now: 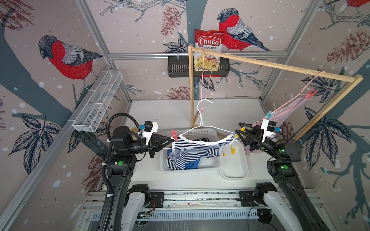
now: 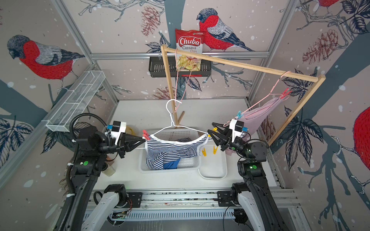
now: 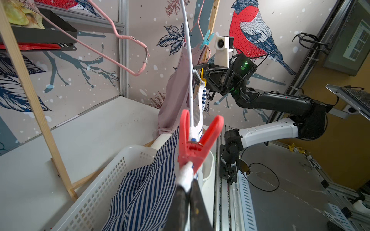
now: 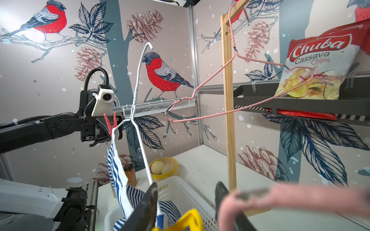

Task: Remove the clothespins securing tank tops to the hanger
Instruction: Remove the clothespin from the hanger.

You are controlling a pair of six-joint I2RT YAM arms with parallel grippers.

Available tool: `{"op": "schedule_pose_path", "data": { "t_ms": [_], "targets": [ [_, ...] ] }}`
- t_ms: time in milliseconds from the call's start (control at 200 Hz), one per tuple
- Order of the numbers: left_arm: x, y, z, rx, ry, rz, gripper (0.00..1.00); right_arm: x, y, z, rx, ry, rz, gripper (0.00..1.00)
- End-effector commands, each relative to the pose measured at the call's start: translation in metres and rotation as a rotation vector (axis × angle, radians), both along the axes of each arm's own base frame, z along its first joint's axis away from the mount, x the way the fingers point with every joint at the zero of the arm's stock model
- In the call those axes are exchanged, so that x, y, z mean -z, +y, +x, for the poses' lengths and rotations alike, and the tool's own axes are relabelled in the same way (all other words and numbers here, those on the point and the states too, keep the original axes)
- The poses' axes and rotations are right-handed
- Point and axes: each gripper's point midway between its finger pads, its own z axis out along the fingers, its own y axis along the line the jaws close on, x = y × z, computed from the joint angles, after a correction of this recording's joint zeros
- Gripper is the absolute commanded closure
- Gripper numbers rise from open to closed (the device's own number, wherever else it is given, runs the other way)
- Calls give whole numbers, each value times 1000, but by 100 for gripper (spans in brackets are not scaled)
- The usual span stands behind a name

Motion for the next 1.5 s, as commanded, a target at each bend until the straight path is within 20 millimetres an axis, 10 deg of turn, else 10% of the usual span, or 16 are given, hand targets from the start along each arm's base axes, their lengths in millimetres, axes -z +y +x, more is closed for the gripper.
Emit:
{"op": "schedule_pose_path", "data": {
  "t_ms": [0,295,921,1496],
  "targets": [
    [-5,-2,-7,44,-42,0,100,1,2,-8,-38,-9,-10,69],
    [-7,-3,-3,55,-28,1,100,7,1,-9,-39,2,-5,100],
    [11,-4,12,-55,-32,56,100,-39,-31,-11,171,-91,180,100],
    [-38,14,52,-335,-164,-2,100,22,-20,-14,229,-1,85,100]
  ]
}}
